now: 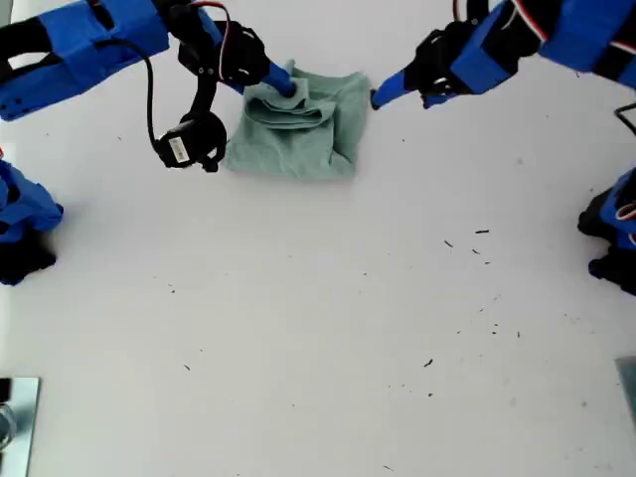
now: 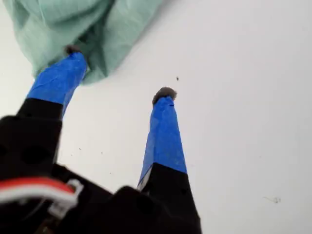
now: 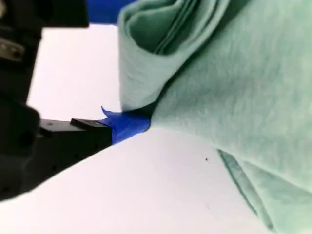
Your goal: Fold t shirt
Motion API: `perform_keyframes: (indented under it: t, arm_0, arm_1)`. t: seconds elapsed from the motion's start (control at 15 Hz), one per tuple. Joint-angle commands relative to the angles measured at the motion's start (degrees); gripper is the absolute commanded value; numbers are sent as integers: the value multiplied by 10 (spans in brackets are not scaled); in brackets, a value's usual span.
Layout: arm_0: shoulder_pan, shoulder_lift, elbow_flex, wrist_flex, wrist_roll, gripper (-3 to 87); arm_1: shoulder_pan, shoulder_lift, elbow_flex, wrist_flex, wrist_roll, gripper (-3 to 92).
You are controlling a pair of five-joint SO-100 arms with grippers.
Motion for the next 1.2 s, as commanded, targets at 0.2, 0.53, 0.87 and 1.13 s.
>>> perform_keyframes:
  t: [0.2,0.53,0.87,1.13]
  arm_0:
    - [91,237,-34,152,15,286]
    - [115,702,375,62,-64,279]
    - [257,1158,932,-95,-288,120]
    - [354,1383,1123,-74,-410,31]
  arm_1:
    - [-8,91,50,-25,11,255]
    - [-33,178,127,-15,18,239]
    - [-120,600,498,-3,86,143]
    - [-200,914,773,77,192,59]
